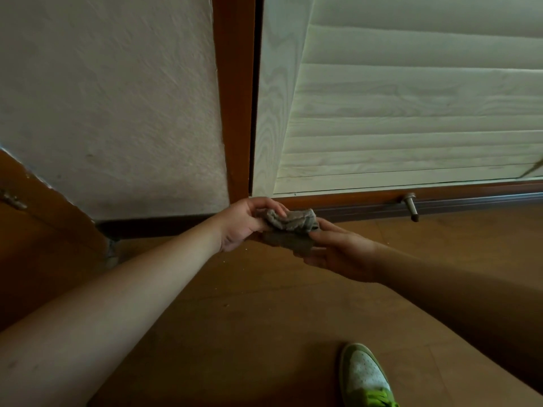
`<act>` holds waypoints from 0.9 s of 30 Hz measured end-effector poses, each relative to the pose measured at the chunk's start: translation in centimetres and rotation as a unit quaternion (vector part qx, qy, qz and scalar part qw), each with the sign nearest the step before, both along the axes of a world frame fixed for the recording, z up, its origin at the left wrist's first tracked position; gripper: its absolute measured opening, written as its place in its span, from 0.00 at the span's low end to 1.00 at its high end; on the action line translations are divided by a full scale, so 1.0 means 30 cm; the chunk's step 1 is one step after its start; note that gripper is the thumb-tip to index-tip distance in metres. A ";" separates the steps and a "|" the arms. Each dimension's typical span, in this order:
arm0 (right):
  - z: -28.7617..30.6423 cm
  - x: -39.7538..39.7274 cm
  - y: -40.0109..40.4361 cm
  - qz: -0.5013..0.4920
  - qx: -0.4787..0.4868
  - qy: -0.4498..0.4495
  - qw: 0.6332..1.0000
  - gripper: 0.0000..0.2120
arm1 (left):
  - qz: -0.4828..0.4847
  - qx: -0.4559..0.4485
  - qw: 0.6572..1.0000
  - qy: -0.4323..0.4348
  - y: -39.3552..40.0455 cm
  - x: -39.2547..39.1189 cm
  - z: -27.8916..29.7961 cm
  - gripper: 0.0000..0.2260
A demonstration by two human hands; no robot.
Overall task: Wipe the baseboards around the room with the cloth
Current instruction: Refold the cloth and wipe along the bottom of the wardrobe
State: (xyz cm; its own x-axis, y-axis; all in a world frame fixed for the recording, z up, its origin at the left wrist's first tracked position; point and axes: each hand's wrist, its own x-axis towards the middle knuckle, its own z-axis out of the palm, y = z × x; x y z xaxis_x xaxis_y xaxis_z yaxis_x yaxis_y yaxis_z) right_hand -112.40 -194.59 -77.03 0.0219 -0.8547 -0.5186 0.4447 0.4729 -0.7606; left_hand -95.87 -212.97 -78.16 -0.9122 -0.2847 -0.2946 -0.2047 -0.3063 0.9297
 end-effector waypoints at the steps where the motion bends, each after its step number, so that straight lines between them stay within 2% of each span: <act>1: -0.004 -0.003 0.009 0.008 0.004 -0.030 1.000 0.33 | -0.011 -0.041 0.999 0.001 0.001 -0.006 0.009 0.18; 4: -0.009 0.005 0.016 0.006 0.050 -0.081 0.995 0.45 | -0.065 -0.200 0.978 0.002 0.013 -0.025 0.035 0.21; 7: -0.018 0.015 0.019 0.015 0.075 -0.010 0.997 0.43 | -0.092 -0.315 0.945 0.009 0.025 -0.046 0.040 0.23; 9: -0.019 0.018 0.025 0.006 0.082 0.031 0.996 0.41 | -0.089 -0.342 0.935 0.011 0.025 -0.053 0.038 0.23; 13: 0.005 0.026 0.030 -0.019 0.068 0.088 0.994 0.40 | -0.060 -0.293 0.954 0.021 0.028 -0.064 0.037 0.24; 17: 0.035 0.030 0.034 -0.040 0.021 0.159 0.986 0.30 | -0.021 -0.117 0.993 0.008 0.036 -0.072 0.032 0.24; 19: 0.045 0.039 0.041 -0.043 0.003 0.217 0.975 0.27 | -0.070 -0.096 0.992 -0.038 0.013 -0.057 0.033 0.27; 23: 0.029 0.042 0.068 -0.045 0.010 0.329 0.943 0.15 | -0.193 -0.002 0.979 -0.059 -0.017 -0.022 0.035 0.24; 25: 0.015 0.044 0.072 -0.044 0.012 0.359 0.932 0.12 | -0.177 -0.048 0.979 -0.089 -0.007 -0.024 0.034 0.32; 27: 0.005 0.049 0.068 -0.048 0.013 0.375 0.926 0.11 | -0.147 -0.159 0.969 -0.122 0.002 -0.037 0.035 0.38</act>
State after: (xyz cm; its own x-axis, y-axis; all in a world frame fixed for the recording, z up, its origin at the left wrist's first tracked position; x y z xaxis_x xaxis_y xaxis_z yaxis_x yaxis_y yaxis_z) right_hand -110.92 -192.54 -76.88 -0.4280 -0.8209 -0.3780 -0.1621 0.4812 -0.8615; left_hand -96.98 -212.93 -77.10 -0.8815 -0.1344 -0.4526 -0.4659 0.0922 0.8800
